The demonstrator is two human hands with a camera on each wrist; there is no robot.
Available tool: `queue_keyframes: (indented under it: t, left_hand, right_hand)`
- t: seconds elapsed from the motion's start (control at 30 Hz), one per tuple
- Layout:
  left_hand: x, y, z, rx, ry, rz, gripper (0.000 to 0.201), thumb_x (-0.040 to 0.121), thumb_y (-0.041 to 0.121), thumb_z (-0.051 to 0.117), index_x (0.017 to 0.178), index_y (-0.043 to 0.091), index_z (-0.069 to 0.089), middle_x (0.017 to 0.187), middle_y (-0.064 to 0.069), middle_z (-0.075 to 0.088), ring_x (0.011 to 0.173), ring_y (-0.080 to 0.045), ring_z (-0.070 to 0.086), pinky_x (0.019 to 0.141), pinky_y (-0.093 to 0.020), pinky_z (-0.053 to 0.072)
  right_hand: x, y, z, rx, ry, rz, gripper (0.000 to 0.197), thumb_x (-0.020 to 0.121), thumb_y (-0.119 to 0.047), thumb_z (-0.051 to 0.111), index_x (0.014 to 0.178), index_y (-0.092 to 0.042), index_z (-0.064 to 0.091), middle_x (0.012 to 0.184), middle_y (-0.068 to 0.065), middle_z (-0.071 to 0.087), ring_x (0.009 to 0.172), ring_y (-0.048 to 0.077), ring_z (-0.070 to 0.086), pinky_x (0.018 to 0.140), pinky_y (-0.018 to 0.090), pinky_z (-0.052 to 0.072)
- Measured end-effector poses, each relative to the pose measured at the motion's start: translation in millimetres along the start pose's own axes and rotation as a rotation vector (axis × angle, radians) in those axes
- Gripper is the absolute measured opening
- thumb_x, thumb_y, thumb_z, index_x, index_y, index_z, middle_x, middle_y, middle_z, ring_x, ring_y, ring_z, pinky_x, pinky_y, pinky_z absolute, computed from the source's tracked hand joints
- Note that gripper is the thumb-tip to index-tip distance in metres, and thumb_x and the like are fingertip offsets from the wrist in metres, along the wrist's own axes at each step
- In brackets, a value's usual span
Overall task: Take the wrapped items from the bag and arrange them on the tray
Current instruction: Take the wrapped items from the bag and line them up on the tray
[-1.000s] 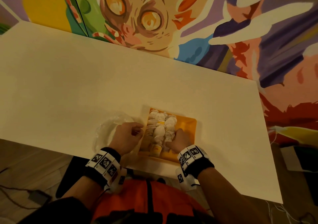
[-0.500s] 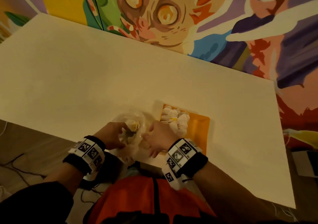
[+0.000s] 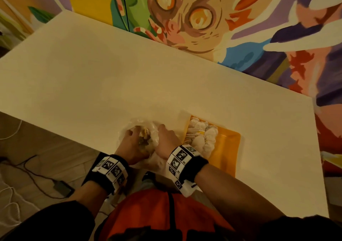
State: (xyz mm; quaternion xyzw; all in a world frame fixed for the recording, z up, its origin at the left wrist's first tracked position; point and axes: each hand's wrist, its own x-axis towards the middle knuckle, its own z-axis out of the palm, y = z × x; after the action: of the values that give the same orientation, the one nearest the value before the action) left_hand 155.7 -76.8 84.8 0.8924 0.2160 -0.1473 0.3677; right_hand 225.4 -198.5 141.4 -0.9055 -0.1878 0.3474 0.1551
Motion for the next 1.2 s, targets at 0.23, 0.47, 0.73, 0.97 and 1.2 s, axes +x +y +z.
queue_keyframes:
  t: [0.23, 0.47, 0.73, 0.97, 1.2]
  left_hand:
    - [30.1, 5.2, -4.6, 0.244, -0.053, 0.032, 0.075, 0.071, 0.062, 0.043, 0.135, 0.026, 0.032, 0.141, -0.014, 0.037, 0.131, -0.036, 0.036, 0.105, -0.049, 0.039]
    - [49.6, 10.0, -2.1, 0.291, -0.137, 0.120, 0.034, 0.078, 0.040, 0.067, 0.100, 0.018, 0.052, 0.112, -0.010, 0.049, 0.107, -0.031, 0.049, 0.089, -0.038, 0.043]
    - [49.4, 1.5, -23.3, -0.095, -0.079, 0.121, 0.019, 0.080, 0.002, 0.062, 0.093, 0.016, 0.062, 0.091, -0.006, 0.066, 0.088, -0.029, 0.060, 0.074, -0.031, 0.043]
    - [32.2, 8.0, -36.0, -0.701, -0.060, -0.007, 0.024, 0.083, -0.006, 0.067, 0.107, 0.000, 0.066, 0.099, -0.023, 0.069, 0.081, -0.028, 0.068, 0.065, -0.033, 0.059]
    - [23.9, 20.6, -39.0, -1.044, -0.184, 0.008, 0.029, 0.080, 0.000, 0.069, 0.108, 0.002, 0.065, 0.104, -0.016, 0.071, 0.096, -0.033, 0.067, 0.080, -0.039, 0.052]
  right_hand:
    - [7.2, -1.3, -14.2, 0.037, 0.056, -0.009, 0.051, 0.089, -0.004, 0.057, 0.135, -0.013, 0.040, 0.120, 0.018, 0.052, 0.104, 0.036, 0.058, 0.079, 0.039, 0.050]
    - [13.4, 9.9, -18.1, 0.121, 0.100, 0.072, 0.048, 0.089, -0.002, 0.055, 0.133, -0.015, 0.040, 0.120, 0.015, 0.048, 0.101, 0.035, 0.058, 0.074, 0.035, 0.047]
    - [22.3, 20.1, -18.7, 0.137, 0.120, 0.083, 0.045, 0.087, -0.003, 0.057, 0.128, -0.012, 0.041, 0.110, 0.017, 0.058, 0.095, 0.033, 0.061, 0.078, 0.040, 0.055]
    - [16.5, 25.9, -22.3, 0.181, 0.227, -0.074, 0.050, 0.087, -0.017, 0.064, 0.133, -0.019, 0.042, 0.121, 0.007, 0.049, 0.104, 0.024, 0.055, 0.087, 0.038, 0.050]
    - [13.7, 18.0, -22.4, 0.380, 0.208, -0.327, 0.039, 0.086, -0.021, 0.068, 0.124, -0.027, 0.059, 0.111, -0.001, 0.059, 0.083, 0.014, 0.063, 0.068, 0.015, 0.047]
